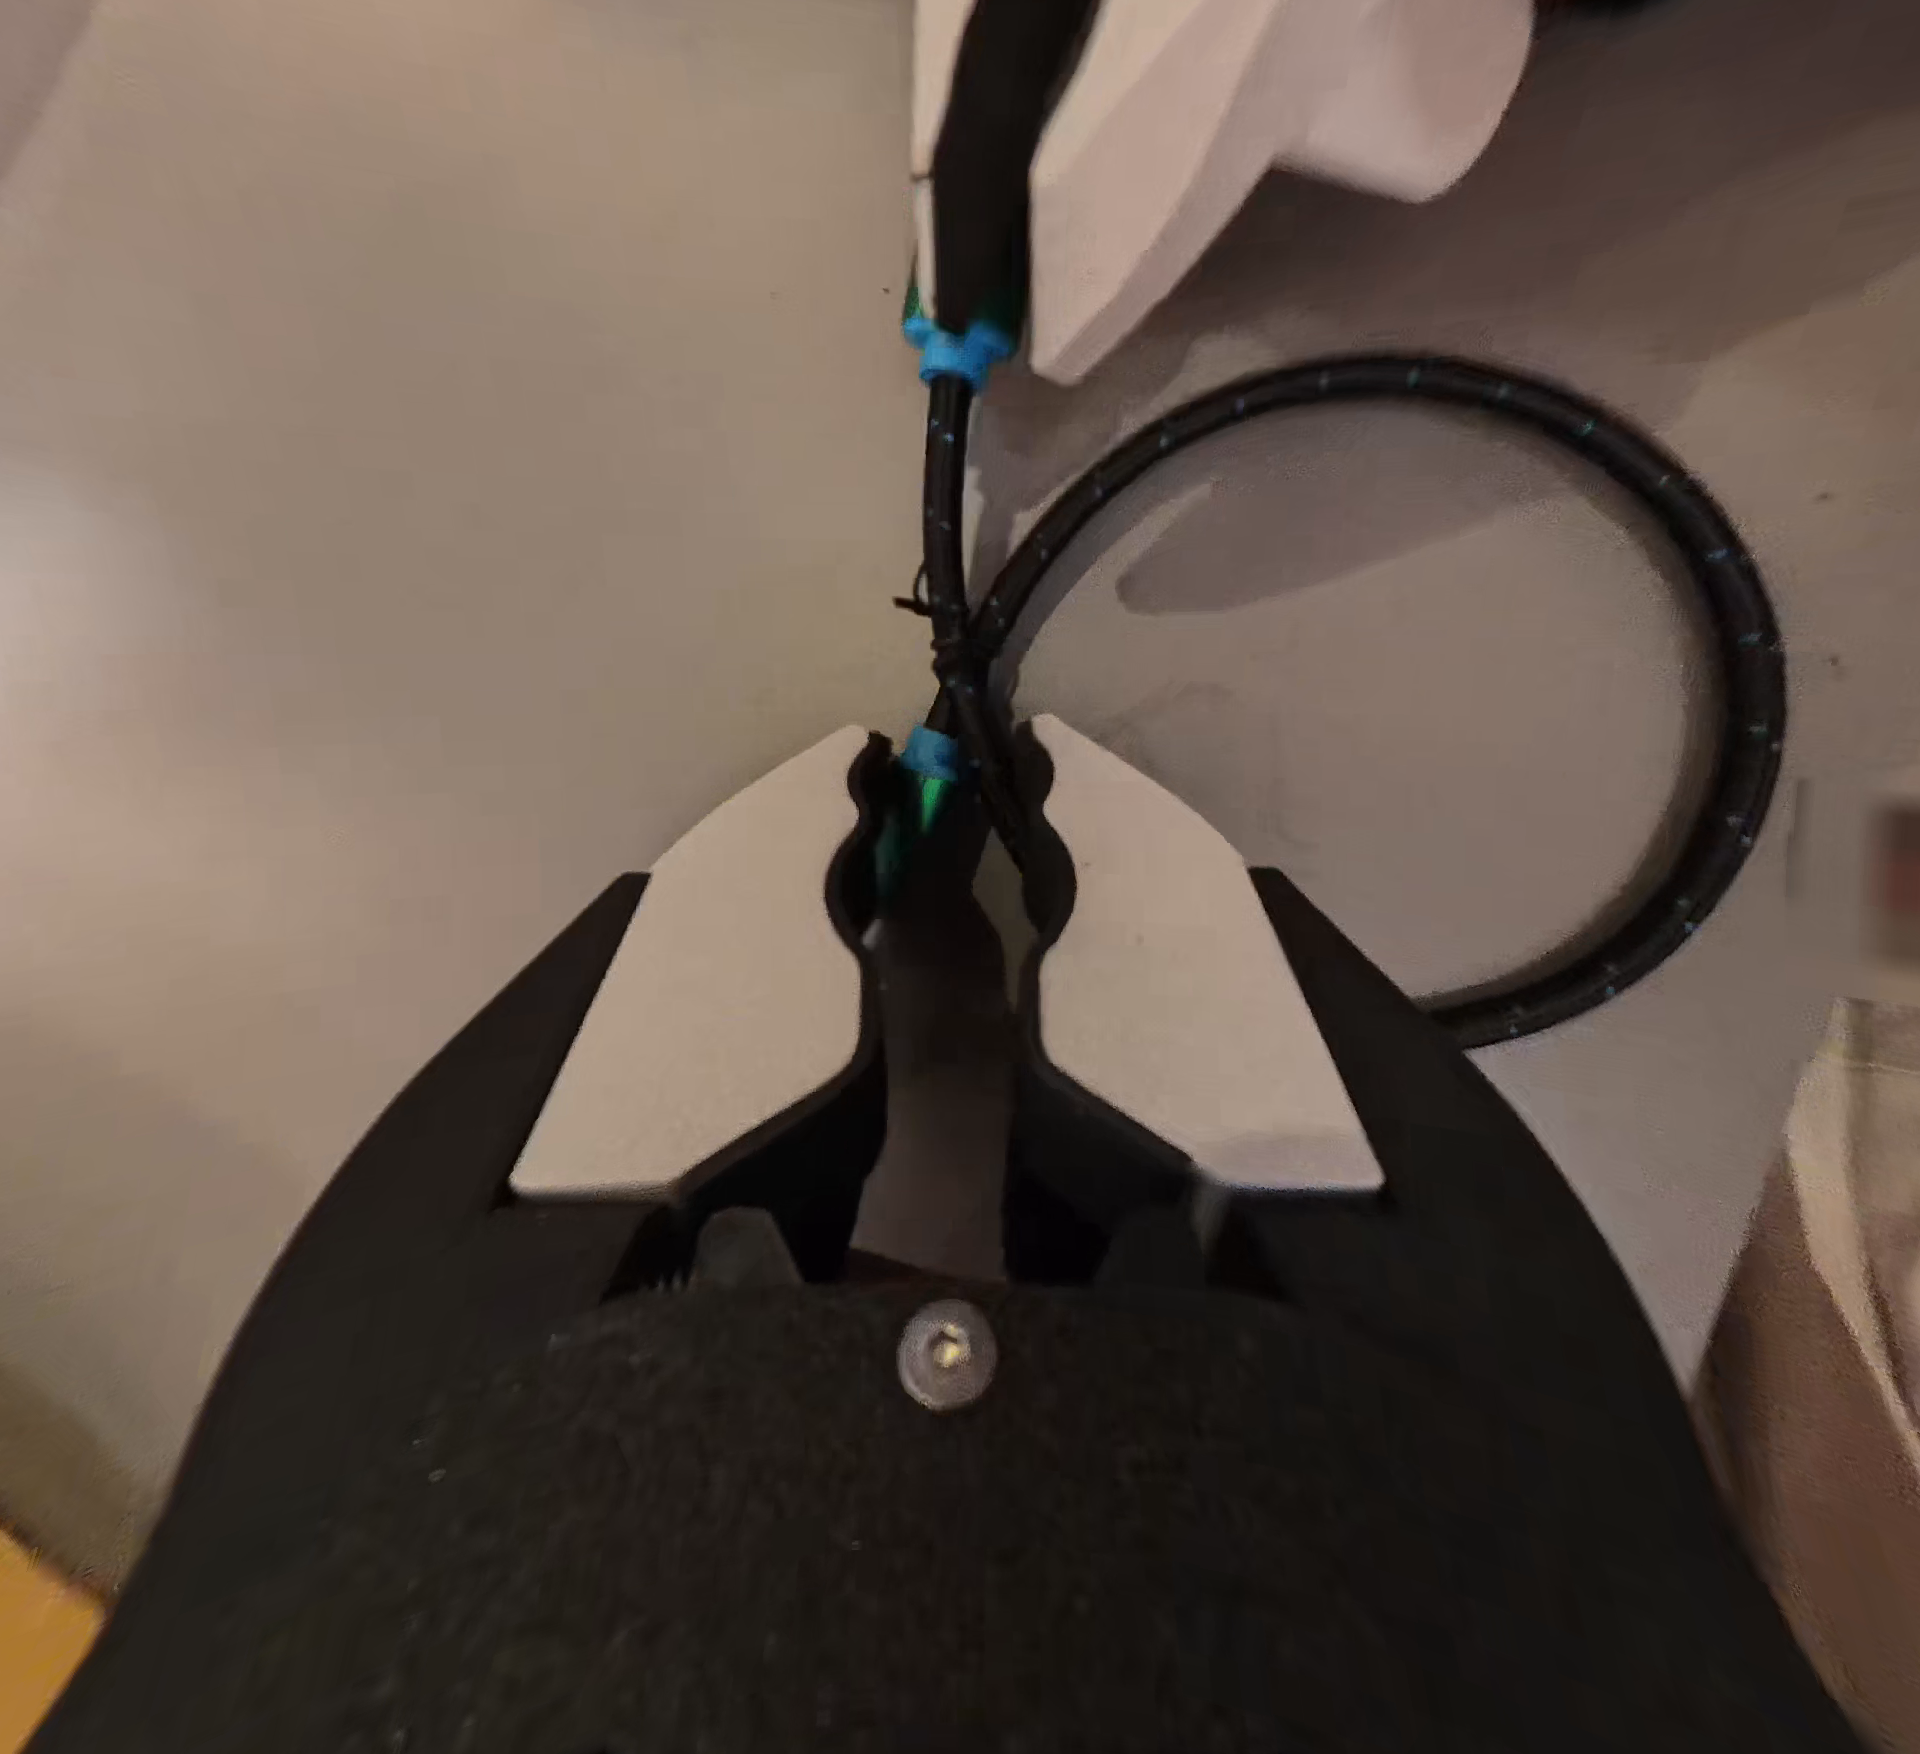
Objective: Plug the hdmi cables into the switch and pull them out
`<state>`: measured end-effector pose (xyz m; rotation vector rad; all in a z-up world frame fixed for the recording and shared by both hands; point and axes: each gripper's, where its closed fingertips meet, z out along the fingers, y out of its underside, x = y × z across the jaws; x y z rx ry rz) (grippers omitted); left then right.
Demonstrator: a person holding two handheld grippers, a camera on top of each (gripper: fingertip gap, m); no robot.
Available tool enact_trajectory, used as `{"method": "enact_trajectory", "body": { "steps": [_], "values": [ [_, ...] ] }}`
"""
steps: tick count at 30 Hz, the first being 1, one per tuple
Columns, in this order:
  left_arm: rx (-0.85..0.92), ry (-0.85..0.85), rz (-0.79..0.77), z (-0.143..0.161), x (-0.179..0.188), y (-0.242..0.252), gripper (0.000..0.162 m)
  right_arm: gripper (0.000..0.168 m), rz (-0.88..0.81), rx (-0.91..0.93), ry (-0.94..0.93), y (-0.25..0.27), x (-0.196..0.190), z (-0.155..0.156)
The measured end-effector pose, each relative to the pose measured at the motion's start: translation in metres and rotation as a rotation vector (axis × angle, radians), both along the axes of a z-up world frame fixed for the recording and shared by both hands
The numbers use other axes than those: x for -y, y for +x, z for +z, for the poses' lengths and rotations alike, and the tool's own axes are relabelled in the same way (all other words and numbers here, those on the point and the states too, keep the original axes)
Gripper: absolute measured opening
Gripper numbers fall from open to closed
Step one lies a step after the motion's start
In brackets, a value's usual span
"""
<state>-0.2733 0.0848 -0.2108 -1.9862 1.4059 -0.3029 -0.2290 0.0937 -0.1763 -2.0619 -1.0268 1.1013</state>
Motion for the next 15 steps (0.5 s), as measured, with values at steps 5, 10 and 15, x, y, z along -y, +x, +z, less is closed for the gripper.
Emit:
{"method": "enact_trajectory", "body": {
  "steps": [5, 10, 15],
  "values": [
    [-0.183, 0.401, -0.009, 0.018, -0.021, -0.009, 0.011, 0.028, -0.177, -0.051, 0.128, 0.022, -0.034, 0.021],
    [-0.329, 0.879, 0.011, 0.070, -0.038, -0.012, 0.009, 0.053, -0.025, -0.304, -0.035, 0.006, -0.013, 0.049],
    [-0.257, 1.024, 0.090, 0.107, -0.037, -0.007, 0.009, 0.041, 0.184, -0.432, -0.274, -0.032, 0.024, 0.071]
  ]
}}
